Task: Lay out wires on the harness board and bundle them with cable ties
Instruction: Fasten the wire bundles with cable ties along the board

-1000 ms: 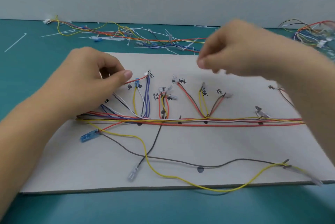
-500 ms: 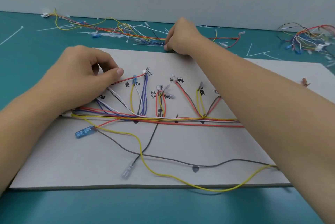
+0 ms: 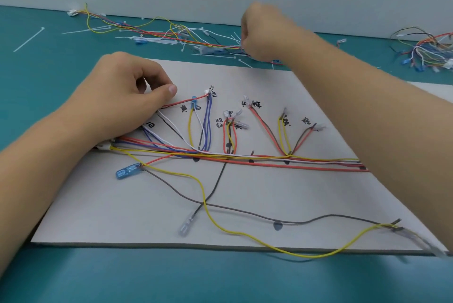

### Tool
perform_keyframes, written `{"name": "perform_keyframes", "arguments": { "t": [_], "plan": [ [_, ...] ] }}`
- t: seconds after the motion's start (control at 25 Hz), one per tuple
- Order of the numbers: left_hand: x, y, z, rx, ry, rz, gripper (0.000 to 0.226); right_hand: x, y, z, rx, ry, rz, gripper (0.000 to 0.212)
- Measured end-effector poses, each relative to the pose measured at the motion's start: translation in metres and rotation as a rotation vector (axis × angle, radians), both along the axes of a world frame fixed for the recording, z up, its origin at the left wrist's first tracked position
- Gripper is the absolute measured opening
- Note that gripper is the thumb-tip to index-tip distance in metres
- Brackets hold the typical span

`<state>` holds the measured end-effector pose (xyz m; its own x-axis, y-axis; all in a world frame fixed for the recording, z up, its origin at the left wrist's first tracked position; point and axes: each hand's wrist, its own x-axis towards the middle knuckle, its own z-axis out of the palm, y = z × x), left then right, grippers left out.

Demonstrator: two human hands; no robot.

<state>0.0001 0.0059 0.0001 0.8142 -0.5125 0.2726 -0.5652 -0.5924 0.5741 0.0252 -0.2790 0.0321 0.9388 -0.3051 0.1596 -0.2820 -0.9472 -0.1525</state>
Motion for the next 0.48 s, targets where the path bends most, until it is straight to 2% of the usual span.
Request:
{"name": "perform_keyframes", "arguments": {
  "t": [0.08,0.16,0.24,0.32,0.4,0.48],
  "plan": [
    [-0.001,0.0,0.001,0.003,0.009,0.006,0.015,-0.018,-0.004,0.018,0.141,0.025,-0.055,0.014],
    [-0.002,-0.001,0.003,0.001,0.014,0.001,0.014,-0.046,-0.004,0.031,0.415,0.08,-0.103,0.01],
    [-0.007,-0.002,0.007,-0.029,0.006,-0.013,0.011,-0.079,0.003,0.036,0.676,0.123,-0.06,0.008],
    [-0.015,-0.004,0.012,-0.073,-0.003,-0.063,0.006,-0.115,0.017,0.037,0.839,0.165,0.053,0.007],
    [-0.023,-0.006,0.017,-0.148,0.075,-0.158,0.005,-0.145,0.039,0.037,0.965,0.182,0.143,0.009],
    [-0.032,-0.009,0.02,-0.286,0.229,-0.275,0.011,-0.164,0.061,0.035,1.073,0.118,0.172,0.014]
  ]
}}
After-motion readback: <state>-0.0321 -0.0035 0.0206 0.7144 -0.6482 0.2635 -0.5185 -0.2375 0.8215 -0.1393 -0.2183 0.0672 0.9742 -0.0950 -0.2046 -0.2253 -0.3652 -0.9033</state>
